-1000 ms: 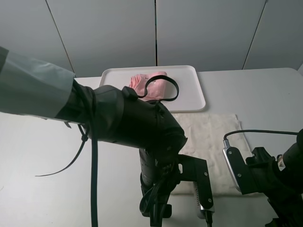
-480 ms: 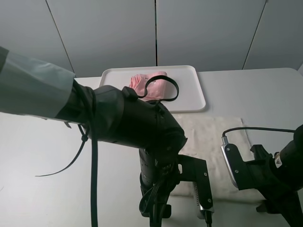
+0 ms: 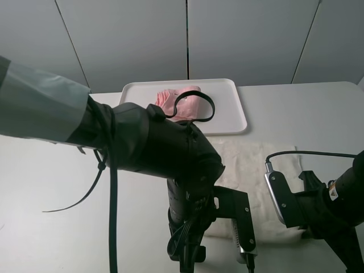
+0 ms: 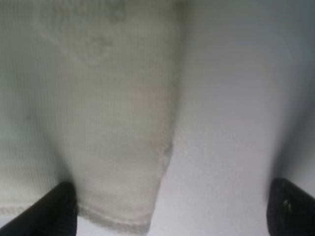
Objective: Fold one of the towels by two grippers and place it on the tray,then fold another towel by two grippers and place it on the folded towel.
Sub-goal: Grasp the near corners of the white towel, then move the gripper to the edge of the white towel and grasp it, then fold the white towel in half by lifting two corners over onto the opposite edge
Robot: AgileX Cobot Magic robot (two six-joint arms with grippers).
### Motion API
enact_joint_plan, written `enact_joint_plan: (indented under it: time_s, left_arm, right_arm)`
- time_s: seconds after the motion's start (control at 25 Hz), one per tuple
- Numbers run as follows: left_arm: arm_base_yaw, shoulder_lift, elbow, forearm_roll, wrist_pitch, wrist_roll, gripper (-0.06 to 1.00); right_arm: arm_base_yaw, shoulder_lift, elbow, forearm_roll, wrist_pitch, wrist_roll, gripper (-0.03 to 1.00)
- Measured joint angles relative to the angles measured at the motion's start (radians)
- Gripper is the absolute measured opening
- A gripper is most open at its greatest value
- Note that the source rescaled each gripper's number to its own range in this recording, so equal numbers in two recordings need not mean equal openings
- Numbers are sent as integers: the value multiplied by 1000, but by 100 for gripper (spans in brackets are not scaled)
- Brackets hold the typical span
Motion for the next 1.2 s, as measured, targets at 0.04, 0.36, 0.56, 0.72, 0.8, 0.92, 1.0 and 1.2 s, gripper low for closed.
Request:
enact_joint_plan:
  time_s: [0.04,0.36,0.56,0.72,0.8,0.92,1.0,1.2]
  left_arm:
    - [0,0,0,5,-2,-5,99]
    - [0,2,0,75,-51,-68,75]
    - [0,2,0,79,-78,-74,51]
    - [0,2,0,84,-101,-74,33]
    - [0,2,0,87,-109,-74,22]
    - [0,2,0,99,-111,-74,3]
    - [0,2,0,100,-111,-74,1]
    - [0,2,0,100,-111,-80,0]
  right_arm:
    - [0,0,0,-1,0,0,1]
    - [0,0,0,-1,0,0,0]
    - [0,0,0,-1,0,0,0]
    - [0,0,0,1,0,2,0]
    - [0,0,0,1,0,2,0]
    - [0,0,0,2,0,2,0]
    - [0,0,0,2,0,2,0]
    - [0,0,0,69,-8,25,0]
